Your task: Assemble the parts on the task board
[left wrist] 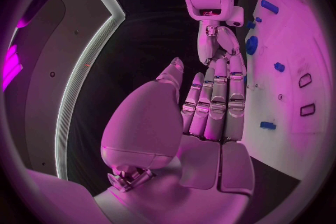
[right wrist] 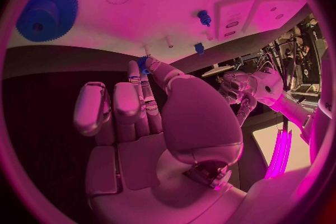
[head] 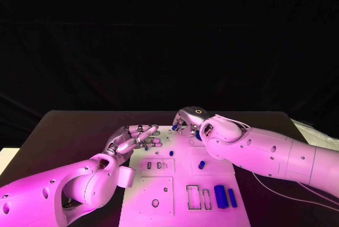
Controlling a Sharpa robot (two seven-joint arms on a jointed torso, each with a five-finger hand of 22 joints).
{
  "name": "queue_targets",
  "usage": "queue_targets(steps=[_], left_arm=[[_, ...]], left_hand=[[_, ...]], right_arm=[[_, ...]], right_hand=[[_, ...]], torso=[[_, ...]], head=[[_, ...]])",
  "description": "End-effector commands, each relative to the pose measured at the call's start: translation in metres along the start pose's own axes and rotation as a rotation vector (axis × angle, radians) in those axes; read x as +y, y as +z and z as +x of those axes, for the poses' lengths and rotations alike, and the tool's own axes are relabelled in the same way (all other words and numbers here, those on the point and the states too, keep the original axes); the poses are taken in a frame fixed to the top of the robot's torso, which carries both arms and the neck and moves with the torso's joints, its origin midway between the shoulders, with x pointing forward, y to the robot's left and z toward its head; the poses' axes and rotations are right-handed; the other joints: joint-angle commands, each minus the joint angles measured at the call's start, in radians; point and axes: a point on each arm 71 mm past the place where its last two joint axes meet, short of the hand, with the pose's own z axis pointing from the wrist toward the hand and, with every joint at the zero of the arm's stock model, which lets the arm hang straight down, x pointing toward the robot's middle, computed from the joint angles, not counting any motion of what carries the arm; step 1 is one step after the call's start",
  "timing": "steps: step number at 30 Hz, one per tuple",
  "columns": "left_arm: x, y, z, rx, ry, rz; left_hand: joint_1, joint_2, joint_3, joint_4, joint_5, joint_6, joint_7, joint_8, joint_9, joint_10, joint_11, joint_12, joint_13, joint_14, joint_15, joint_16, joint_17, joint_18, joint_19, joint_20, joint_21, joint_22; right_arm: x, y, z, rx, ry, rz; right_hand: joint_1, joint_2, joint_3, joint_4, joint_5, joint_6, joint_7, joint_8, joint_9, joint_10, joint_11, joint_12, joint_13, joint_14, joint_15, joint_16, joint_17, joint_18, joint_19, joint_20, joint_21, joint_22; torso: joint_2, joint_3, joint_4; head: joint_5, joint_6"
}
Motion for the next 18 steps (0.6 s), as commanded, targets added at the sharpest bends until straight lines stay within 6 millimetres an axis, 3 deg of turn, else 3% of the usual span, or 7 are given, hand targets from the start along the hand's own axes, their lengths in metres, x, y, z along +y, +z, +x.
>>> queue_targets(steps=[1,18], left_arm=[[-0.001,0.000,0.003,0.025,-0.010,0.006],[-0.002,-0.001,0.003,0.026,-0.010,0.004]], left_hand=[[-0.001,0.007,-0.001,-0.005,0.002,0.000,0.007,-0.006,-0.001,0.001,0.007,-0.006,-0.001,0.002,0.005,-0.006,0.001,0.009,0.005,0.000,-0.003,-0.001],[-0.001,0.008,-0.001,-0.006,0.002,0.001,0.006,-0.006,-0.001,0.001,0.007,-0.006,-0.001,0.003,0.005,-0.007,0.002,0.009,0.006,0.000,-0.004,-0.002]], right_arm=[[0.003,0.003,0.001,-0.010,-0.017,0.000],[0.006,0.007,0.011,0.060,-0.037,0.013]], right_hand=[[-0.005,-0.001,0.000,0.008,-0.003,0.001,0.003,0.005,0.013,0.003,0.003,-0.006,0.000,0.024,-0.005,0.005,0.001,-0.009,0.004,-0.002,0.003,0.001],[-0.006,-0.008,0.001,0.011,-0.008,0.000,0.004,0.004,0.014,0.001,0.003,-0.007,0.000,0.023,-0.005,0.008,0.004,-0.009,0.005,-0.001,0.005,0.003]], torso=[[0.004,-0.0007,0.0050],[0.006,-0.0005,0.0026]], head=[[-0.003,0.000],[0.002,-0.003]])
